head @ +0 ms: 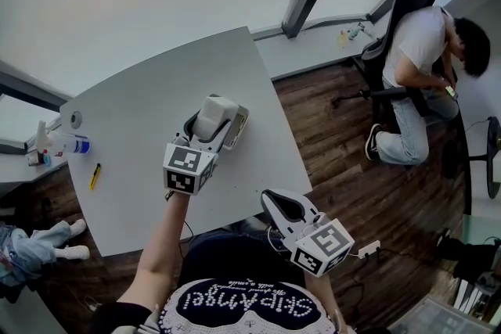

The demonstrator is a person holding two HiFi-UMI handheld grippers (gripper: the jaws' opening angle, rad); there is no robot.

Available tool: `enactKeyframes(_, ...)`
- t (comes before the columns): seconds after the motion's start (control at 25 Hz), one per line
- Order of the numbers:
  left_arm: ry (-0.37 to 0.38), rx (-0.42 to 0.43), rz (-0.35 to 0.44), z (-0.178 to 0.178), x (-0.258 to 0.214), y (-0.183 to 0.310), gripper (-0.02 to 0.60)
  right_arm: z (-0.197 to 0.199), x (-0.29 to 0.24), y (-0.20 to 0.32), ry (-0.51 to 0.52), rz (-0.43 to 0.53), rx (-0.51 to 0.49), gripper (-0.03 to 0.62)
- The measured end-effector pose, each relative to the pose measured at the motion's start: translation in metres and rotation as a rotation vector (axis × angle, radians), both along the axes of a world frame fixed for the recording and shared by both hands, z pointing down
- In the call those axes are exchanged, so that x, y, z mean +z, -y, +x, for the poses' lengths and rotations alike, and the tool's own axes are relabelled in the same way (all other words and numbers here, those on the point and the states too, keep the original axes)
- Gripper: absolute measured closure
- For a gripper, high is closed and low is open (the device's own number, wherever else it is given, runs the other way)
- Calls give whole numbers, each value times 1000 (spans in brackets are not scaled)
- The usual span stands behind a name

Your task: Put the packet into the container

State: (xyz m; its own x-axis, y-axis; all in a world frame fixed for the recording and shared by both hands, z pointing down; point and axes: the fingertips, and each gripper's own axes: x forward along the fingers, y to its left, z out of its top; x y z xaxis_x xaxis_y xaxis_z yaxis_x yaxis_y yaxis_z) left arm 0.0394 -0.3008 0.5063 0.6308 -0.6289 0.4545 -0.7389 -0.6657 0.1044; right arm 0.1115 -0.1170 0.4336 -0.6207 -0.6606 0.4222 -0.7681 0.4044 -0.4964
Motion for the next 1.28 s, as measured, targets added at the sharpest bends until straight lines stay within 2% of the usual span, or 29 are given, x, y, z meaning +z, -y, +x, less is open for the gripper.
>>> enactKeyframes(0.6, 120, 11, -92, 6, 47, -1, 305, 12, 3, -2, 12, -12, 17, 579)
enactKeyframes(1.28, 199, 19, -165, 9, 67, -4, 303, 14, 6, -3, 23, -35, 32, 579)
